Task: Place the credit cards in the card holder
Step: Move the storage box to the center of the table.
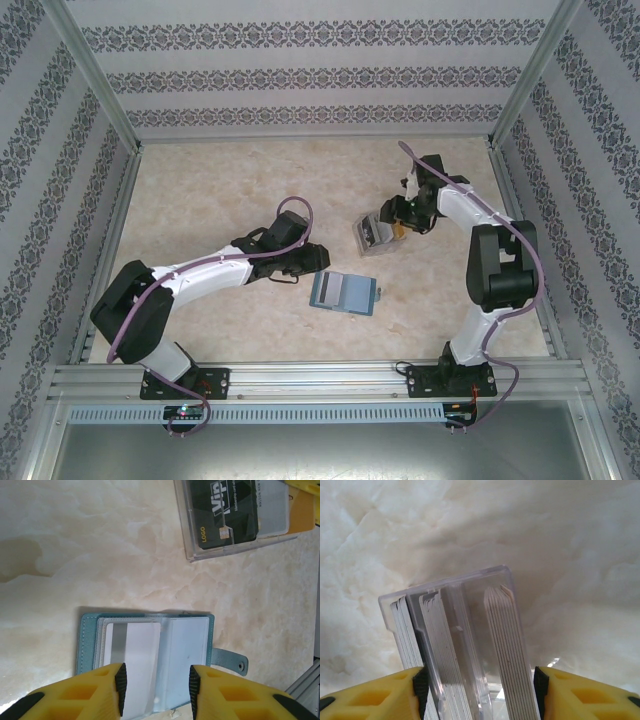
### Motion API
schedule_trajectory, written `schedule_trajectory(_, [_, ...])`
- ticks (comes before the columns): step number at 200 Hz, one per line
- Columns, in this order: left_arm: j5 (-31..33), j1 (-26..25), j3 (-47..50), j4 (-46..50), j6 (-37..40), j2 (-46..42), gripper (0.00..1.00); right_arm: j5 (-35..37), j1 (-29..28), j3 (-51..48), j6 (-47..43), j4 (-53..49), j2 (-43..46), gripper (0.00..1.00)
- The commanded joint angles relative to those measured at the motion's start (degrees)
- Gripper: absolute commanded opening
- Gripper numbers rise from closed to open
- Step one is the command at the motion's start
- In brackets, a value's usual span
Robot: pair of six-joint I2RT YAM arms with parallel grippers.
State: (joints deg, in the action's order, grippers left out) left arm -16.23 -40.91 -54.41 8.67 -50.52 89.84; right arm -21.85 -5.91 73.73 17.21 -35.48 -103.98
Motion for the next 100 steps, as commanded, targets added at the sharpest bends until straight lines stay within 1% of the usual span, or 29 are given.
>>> schedule_trajectory(1, [-0.3, -0.8, -1.6, 1.7, 1.1, 1.1, 0.40, -4.9, -2.6, 1.1, 0.7, 1.6, -0.7, 0.59])
schedule_trajectory(28, [-0.2, -0.8, -1.7, 1.9, 1.1, 1.0, 0.40, -3.1, -5.8, 1.8, 1.0, 1.2, -0.4, 0.58])
schedule_trajectory(39, [0.0, -0.8, -1.7, 2.1, 1.2, 0.9, 0.40, 0.9, -7.1, 2.6, 0.8, -0.3, -0.2, 0.57])
schedule_trajectory(55, [0.1, -0.8, -1.3, 2.2, 1.2, 0.5, 0.40, 10.4, -8.6, 4.1, 0.5, -3.5, 0.3, 0.56])
schedule_trajectory(71, [0.3, -0.7, -0.6, 2.0, 1.1, 0.1, 0.40, 18.1, -9.4, 4.5, 1.0, -5.1, 1.3, 0.55])
schedule_trajectory(83, [0.5, -0.7, 0.0, 1.6, 1.0, -0.2, 0.40, 20.9, -9.7, 4.3, 1.3, -5.3, 2.0, 0.55])
schedule_trajectory(100, [0.5, -0.7, 0.2, 1.4, 0.8, -0.3, 0.40, 22.3, -10.2, 4.9, 1.2, -6.5, 1.5, 0.55])
